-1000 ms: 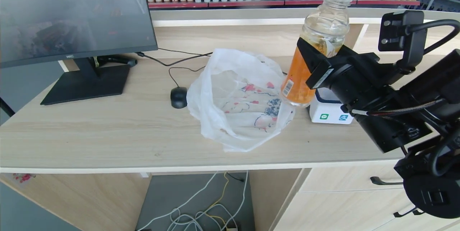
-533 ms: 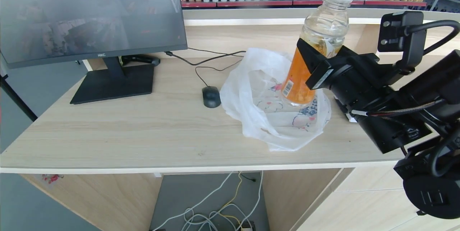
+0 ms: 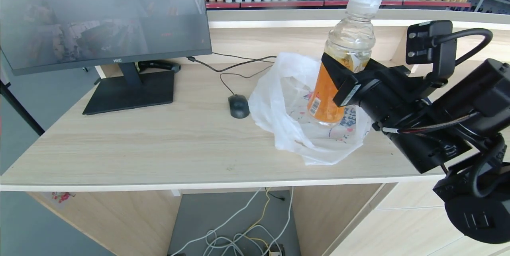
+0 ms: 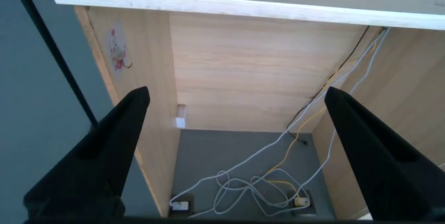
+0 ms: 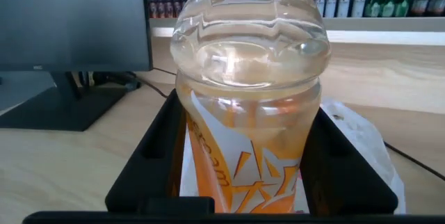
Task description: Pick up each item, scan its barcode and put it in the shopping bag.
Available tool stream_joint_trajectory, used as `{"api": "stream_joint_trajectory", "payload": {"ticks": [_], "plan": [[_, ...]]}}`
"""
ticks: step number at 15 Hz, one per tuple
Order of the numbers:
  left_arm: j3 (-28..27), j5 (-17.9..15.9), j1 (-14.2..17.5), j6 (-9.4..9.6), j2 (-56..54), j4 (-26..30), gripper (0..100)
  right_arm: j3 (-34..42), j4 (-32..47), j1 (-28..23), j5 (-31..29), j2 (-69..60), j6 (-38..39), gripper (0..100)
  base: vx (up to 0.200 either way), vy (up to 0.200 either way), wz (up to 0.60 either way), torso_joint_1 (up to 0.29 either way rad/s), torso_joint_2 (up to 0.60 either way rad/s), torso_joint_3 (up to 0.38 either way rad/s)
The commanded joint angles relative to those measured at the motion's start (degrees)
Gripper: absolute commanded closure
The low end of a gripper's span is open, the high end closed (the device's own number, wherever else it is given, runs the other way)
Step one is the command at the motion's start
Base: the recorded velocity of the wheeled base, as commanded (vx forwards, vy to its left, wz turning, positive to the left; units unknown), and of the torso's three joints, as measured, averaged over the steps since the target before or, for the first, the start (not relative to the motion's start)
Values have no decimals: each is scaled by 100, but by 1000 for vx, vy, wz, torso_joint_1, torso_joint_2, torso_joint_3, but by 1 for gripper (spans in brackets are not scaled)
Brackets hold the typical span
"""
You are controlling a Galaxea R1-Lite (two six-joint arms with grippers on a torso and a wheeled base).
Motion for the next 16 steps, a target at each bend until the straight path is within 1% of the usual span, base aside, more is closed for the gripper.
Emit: {"api": "stream_joint_trajectory", "payload": {"ticks": [1,3,5,7,9,10,11,14,15,16], "plan": [[0,9,4,2,-2,-1,0,-96,76,-31,21,144,-3,100,0,0,0,0,0,0],[0,0,4,2,-2,-1,0,-334,313,-171,47,311,-3,100,0,0,0,0,0,0],[0,0,4,2,-2,-1,0,-896,498,-356,74,610,-3,100,0,0,0,0,0,0],[0,9,4,2,-2,-1,0,-1494,1113,-523,91,759,6,100,0,0,0,0,0,0],[0,0,4,2,-2,-1,0,-1925,1447,-567,205,944,6,100,0,0,0,0,0,0],[0,9,4,2,-2,-1,0,-2206,1640,-619,443,1128,-3,100,0,0,0,0,0,0],[0,0,4,2,-2,-1,0,-2373,1763,-637,478,1234,-3,100,0,0,0,0,0,0],[0,9,4,2,-2,-1,0,-3190,2168,-663,522,1647,6,100,0,0,0,0,0,0],[0,0,4,2,-2,-1,0,-3471,2264,-663,654,1814,6,100,0,0,0,0,0,0],[0,0,4,2,-2,-1,0,-3568,2282,-663,698,1884,6,100,0,0,0,0,0,0]]}}
